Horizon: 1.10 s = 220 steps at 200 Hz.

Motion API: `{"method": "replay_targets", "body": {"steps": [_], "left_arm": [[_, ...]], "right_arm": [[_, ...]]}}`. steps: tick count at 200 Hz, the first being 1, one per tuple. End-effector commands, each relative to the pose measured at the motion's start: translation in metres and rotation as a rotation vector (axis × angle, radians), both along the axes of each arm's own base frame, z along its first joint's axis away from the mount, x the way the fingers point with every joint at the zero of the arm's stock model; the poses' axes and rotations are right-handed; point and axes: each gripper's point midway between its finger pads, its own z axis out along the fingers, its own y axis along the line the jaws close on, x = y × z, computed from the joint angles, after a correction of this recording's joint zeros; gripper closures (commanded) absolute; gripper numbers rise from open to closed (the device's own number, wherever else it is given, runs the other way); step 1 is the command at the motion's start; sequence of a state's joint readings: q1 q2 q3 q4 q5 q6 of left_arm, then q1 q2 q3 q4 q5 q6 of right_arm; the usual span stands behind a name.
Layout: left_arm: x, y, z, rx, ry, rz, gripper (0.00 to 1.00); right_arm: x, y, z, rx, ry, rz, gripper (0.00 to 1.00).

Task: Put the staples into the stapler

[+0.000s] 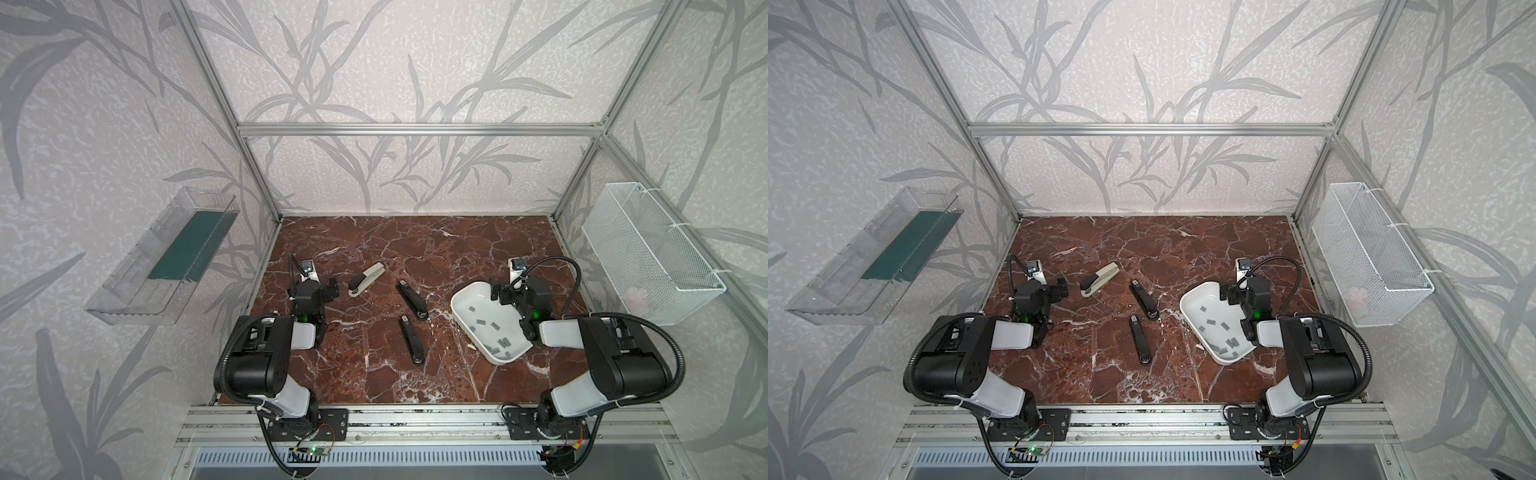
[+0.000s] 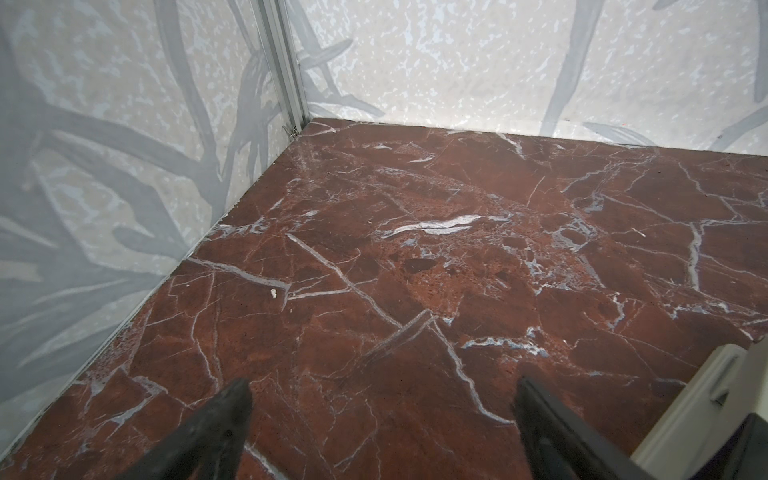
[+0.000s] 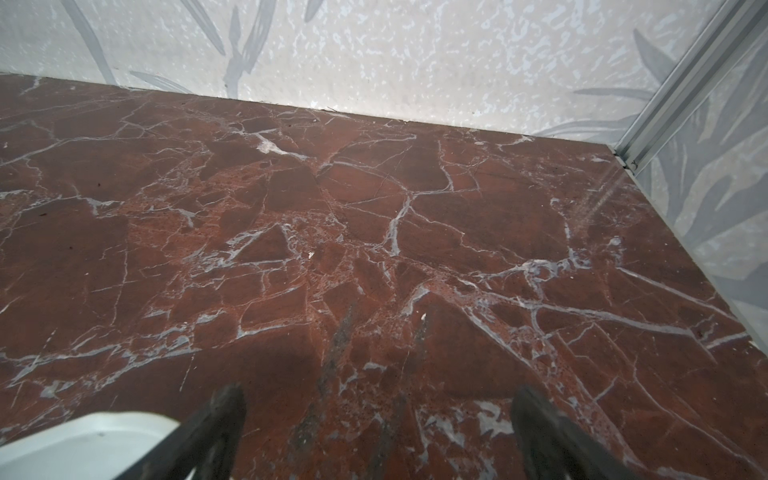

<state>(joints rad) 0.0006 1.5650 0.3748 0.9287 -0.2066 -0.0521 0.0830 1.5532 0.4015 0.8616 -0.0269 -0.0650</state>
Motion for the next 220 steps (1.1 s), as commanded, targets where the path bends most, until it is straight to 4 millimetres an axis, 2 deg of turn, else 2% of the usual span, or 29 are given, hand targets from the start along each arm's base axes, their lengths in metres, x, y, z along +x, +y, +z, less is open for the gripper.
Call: {"method": "replay_targets", "body": {"steps": [1,126,137,147,158,160,177,195,210,220], "left_arm": [[0.002,-0.001,0.004,0.011,-0.013,-0.011,0.01],[0.001,-0.001,0.006,0.014,-0.024,-0.009,0.01],[-0.006,-0.001,0.021,0.035,-0.071,0.006,0.01],[-0.019,-0.002,0.039,0.068,-0.101,0.043,0.01],[-0.031,-0.003,0.053,0.065,-0.113,0.059,0.01],[-0.032,-0.004,0.055,0.062,-0.111,0.052,0.01],[-0.040,-0.008,0.068,0.006,-0.095,0.041,0.01],[-0.046,-0.026,0.085,-0.047,-0.071,-0.058,0.01],[-0.047,-0.039,0.110,-0.099,-0.131,-0.127,0.01],[-0.047,-0.046,0.128,-0.147,-0.161,-0.160,0.01]], "right_arm": [[0.001,0.001,0.001,-0.014,0.006,0.008,0.01],[0.000,0.001,0.002,-0.015,0.001,0.011,0.01],[-0.005,0.008,0.017,-0.039,-0.079,0.028,0.01],[-0.015,0.005,0.035,-0.115,-0.126,-0.068,0.01],[-0.022,0.009,0.056,-0.137,-0.128,-0.078,0.01],[-0.025,0.010,0.053,-0.140,-0.101,-0.072,0.01],[-0.031,0.019,0.080,-0.039,-0.024,-0.046,0.01],[-0.040,0.026,0.107,0.134,0.040,-0.068,0.01],[-0.044,0.032,0.117,0.229,0.061,-0.067,0.01],[-0.053,0.040,0.116,0.276,0.135,-0.034,0.01]]}}
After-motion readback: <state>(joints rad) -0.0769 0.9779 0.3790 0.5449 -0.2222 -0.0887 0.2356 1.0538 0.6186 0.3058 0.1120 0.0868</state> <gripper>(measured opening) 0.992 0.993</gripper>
